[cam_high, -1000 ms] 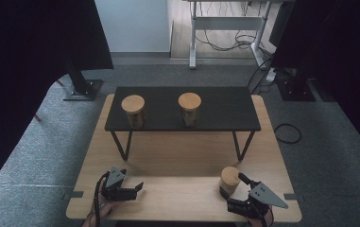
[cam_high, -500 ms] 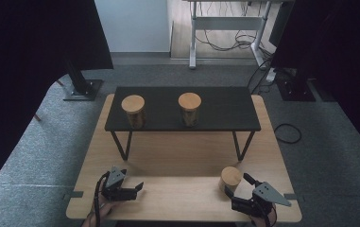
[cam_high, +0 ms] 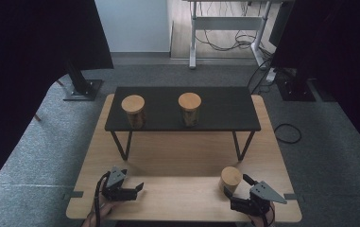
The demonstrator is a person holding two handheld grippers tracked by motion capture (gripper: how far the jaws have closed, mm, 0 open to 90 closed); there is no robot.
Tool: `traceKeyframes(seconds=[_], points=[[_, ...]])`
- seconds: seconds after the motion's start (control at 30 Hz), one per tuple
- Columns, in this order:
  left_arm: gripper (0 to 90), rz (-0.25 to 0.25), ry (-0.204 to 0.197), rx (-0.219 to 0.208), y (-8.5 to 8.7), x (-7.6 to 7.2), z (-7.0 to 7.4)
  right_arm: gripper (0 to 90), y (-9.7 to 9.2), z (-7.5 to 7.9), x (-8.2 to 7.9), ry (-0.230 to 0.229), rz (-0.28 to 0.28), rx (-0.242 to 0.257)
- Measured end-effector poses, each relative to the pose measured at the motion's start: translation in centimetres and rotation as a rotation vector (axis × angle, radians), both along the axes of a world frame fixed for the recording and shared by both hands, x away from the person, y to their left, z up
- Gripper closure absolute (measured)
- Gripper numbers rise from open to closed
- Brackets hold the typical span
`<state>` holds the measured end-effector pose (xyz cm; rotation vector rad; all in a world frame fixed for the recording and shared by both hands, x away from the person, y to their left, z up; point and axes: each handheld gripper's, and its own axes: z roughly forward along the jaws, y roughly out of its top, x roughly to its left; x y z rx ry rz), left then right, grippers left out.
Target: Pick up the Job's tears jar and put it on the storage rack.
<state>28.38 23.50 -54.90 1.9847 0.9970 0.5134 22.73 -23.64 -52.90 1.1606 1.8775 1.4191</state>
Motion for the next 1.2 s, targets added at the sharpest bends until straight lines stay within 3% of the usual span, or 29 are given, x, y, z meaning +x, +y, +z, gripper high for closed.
traceKeyframes(seconds=[0.4,0.9,1.2], points=[[8.5,-0.001,0.0,0.004,-0.1,0.0,0.0,7.4,0.7,-0.7,0.9,0.025,-0.01,-0.041],[8.5,-0.006,-0.001,0.01,-0.2,0.0,0.0,7.8,0.8,-1.4,2.2,0.042,-0.06,-0.063],[8.5,-0.008,-0.001,0.015,-0.3,0.0,0.0,11.0,1.5,-1.9,3.2,0.06,-0.088,-0.105]])
